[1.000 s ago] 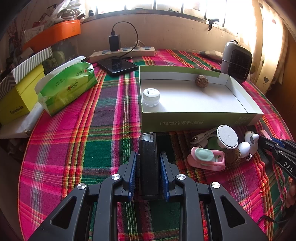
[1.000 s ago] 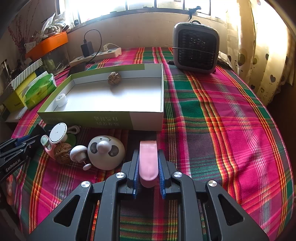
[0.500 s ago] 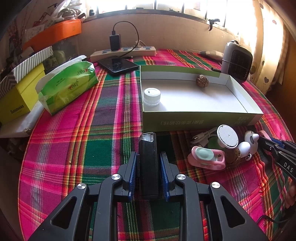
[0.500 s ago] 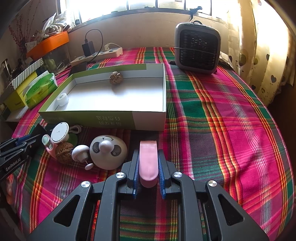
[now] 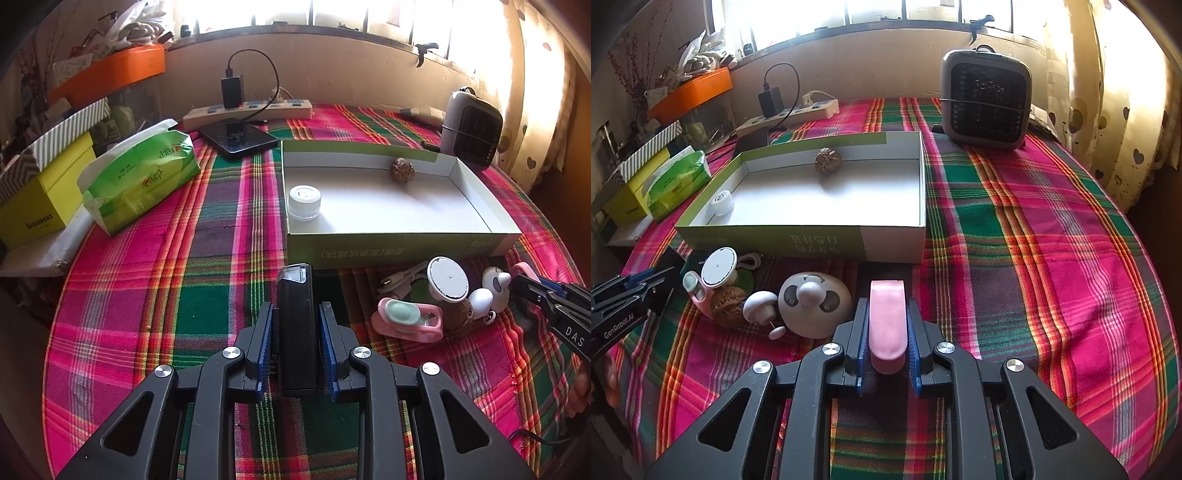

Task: Organize objects
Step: 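Carry the black case and pink clip over the tray with both grippers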

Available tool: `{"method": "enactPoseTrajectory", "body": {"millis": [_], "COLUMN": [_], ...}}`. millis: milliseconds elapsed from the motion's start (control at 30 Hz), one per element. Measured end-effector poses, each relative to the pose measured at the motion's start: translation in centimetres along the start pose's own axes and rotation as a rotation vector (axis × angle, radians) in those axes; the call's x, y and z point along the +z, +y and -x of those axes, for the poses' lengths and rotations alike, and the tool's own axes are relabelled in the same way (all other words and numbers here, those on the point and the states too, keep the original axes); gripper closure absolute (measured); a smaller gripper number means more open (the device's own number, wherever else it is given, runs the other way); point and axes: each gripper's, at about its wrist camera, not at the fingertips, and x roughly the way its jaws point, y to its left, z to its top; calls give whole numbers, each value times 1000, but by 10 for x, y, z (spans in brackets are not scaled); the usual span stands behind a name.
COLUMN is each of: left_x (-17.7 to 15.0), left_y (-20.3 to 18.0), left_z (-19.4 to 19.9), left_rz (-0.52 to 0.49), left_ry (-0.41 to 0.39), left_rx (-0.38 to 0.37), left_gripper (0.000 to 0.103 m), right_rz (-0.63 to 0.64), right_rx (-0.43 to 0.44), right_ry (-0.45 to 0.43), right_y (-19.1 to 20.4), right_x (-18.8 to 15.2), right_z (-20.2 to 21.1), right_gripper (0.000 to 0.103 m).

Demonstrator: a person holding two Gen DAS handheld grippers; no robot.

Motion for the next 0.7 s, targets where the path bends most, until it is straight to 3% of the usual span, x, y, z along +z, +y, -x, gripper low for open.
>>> {"method": "enactPoseTrajectory", "body": {"millis": [700], "left_x": [34], "left_y": [-14], "left_z": [19], "left_rz": [-43], "left_ry": [-46], "left_rx": [-45], "left_gripper": [81], "right_rz": [16], "right_rx": [28], "right_ry": [-48], "right_y": [5], "right_x": [28], "right_z": [15], "right_gripper": [84]}}
